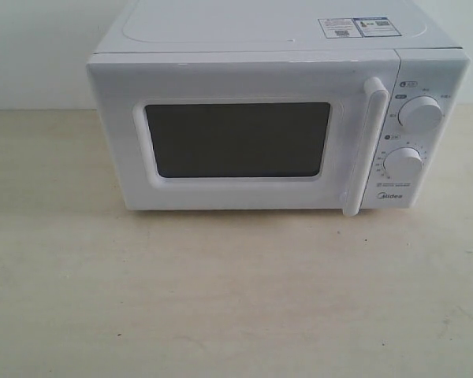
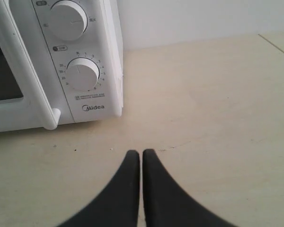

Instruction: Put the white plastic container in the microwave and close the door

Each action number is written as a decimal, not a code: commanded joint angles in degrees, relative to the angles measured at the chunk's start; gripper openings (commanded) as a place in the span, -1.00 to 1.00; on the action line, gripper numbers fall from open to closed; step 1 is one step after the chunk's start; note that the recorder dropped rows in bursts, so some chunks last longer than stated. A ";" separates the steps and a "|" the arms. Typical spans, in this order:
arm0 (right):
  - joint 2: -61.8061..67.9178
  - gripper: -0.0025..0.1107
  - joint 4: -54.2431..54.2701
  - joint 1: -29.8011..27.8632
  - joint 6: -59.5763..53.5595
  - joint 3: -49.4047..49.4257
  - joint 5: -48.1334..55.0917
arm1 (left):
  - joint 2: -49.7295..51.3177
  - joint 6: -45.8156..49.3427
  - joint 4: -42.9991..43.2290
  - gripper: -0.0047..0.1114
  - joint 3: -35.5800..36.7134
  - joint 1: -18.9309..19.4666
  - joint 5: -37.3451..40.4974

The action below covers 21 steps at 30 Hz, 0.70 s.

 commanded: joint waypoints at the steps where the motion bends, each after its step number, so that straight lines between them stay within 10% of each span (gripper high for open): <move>1: -0.27 -0.96 -0.40 -0.27 -0.34 0.29 -0.15 | -0.41 -0.40 -0.29 -0.84 -0.41 -0.11 -0.01; 15: -0.27 -0.96 -0.40 -0.27 -0.12 0.29 -0.15 | -2.13 1.03 4.84 -0.84 -0.41 -0.11 -0.15; 21: -0.27 -0.96 -0.40 -0.27 -0.12 0.29 -0.15 | -13.00 -14.68 15.53 -0.84 -0.41 3.07 1.73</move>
